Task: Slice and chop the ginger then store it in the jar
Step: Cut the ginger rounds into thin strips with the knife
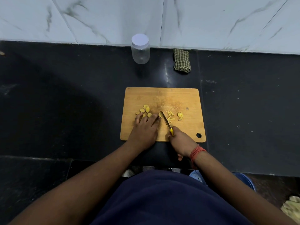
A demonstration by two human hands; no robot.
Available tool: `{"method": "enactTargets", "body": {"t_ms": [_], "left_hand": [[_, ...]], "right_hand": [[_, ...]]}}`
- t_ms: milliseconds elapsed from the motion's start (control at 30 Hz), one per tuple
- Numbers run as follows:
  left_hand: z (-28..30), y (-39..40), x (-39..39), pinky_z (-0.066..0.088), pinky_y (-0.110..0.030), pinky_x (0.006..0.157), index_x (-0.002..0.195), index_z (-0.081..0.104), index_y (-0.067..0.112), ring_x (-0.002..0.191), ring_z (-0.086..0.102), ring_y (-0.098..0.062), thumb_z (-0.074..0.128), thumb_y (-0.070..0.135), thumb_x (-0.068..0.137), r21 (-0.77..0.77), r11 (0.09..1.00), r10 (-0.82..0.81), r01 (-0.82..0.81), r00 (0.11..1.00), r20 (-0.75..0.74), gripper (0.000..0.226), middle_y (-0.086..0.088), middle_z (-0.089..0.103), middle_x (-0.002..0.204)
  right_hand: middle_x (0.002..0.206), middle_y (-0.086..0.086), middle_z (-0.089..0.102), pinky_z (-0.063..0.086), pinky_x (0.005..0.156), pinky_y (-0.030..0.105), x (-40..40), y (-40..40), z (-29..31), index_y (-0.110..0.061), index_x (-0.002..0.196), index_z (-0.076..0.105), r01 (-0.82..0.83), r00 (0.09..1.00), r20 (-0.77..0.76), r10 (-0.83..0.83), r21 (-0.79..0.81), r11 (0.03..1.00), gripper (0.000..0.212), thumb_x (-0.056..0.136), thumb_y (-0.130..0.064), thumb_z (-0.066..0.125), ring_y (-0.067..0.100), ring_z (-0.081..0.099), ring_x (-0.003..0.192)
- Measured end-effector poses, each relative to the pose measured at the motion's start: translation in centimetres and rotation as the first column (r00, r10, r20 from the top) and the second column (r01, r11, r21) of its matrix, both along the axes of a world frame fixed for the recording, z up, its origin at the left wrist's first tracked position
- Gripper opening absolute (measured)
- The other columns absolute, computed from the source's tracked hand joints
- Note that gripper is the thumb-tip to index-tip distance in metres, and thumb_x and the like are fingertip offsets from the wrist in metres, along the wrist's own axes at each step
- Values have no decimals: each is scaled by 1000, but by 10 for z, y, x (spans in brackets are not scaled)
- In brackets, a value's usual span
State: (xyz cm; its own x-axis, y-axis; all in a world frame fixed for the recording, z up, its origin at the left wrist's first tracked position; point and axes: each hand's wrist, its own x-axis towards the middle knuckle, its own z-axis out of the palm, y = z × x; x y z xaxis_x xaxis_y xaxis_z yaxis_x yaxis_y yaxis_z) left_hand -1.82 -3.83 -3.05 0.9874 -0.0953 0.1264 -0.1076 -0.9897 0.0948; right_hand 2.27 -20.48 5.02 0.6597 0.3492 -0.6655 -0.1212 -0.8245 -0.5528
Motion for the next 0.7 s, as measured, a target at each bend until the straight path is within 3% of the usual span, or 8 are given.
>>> {"method": "enactTargets", "body": {"t_ms": [167,367,467,700], "left_hand": [[0,1,0,32,-55,110,136,55,14,101,58,-25,36,30,90,-23,1000,-7,8,1000,1,52,-3,51,139],[0,2,1,33,-55,110,136,54,15,102,58,-24,44,30,91,-25,1000,-14,14,1000,-2,49,-2,51,139],[0,3,2,32,-54,111,137,54,15,103,58,-24,43,30,92,-32,999,-15,15,1000,-1,48,-2,52,139],[2,3,1,33,-54,110,134,57,14,101,59,-25,37,31,92,-39,999,-20,20,1000,13,50,-1,54,137]], "right_hand": [[90,15,56,49,36,31,5,7,1,-19,141,32,17,999,-42,-17,9,1000,39,102,-23,36,24,54,44],[88,15,55,52,38,35,6,12,0,-15,138,34,10,998,-54,-10,5,1000,36,102,-22,35,24,54,43],[88,15,54,48,35,31,7,14,0,-16,140,31,14,998,-65,-14,10,1000,39,102,-21,35,24,53,43],[87,15,51,43,32,25,7,20,0,-12,119,39,47,993,-108,-45,11,999,20,103,-22,34,23,50,45]]}}
